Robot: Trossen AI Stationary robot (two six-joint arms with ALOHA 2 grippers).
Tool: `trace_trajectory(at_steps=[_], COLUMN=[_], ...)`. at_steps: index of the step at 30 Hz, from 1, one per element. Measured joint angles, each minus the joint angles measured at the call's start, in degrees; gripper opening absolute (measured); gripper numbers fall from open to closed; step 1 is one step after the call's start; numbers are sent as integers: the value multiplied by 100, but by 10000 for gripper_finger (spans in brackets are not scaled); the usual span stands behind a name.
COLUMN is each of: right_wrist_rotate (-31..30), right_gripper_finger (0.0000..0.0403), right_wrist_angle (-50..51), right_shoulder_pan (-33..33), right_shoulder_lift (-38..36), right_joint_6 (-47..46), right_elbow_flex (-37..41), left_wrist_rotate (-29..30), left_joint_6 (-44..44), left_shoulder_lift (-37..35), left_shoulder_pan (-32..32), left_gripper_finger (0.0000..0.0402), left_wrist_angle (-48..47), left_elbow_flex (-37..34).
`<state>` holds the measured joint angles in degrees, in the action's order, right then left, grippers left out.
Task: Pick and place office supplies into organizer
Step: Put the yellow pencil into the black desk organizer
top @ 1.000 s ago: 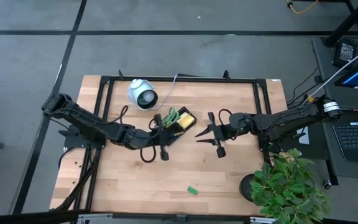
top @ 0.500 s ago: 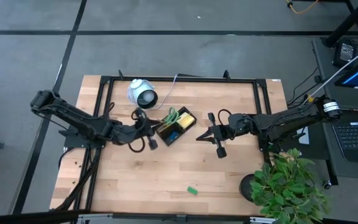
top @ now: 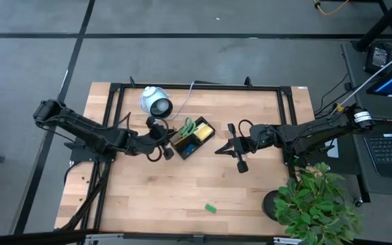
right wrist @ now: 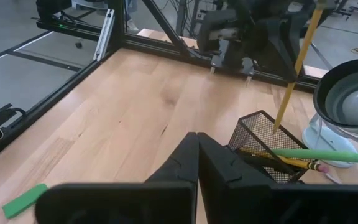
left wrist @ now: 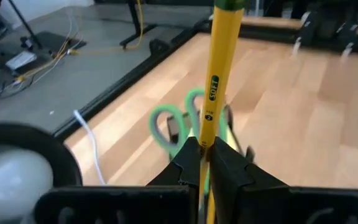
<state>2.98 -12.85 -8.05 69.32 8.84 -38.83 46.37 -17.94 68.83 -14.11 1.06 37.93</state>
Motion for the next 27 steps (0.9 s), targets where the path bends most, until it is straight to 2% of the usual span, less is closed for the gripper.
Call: trace_trajectory(at_steps=[10,17,20,27], right_wrist_rotate=[0,0,0,0], right_gripper_finger=[6,6,7,7], right_wrist_angle=[50,81,117,119], right_shoulder_pan=[0,0,0,0], right_shoulder_lift=[0,0,2,2], right_joint_6=[-23,-94,-94,-94], right_elbow_flex=[0,0,0,0], left_wrist_rotate=[-187,-423,-597,-607], left_joint_6=[-612,-700,-705,-812], left_shoulder_lift=[738,1158,1223,1231], left_shoulder_pan=[253,394,451,494], left_gripper_finger=[10,10,10,23], left_wrist_angle=[-68,339,482,495], left_elbow_flex=[0,2,2,2])
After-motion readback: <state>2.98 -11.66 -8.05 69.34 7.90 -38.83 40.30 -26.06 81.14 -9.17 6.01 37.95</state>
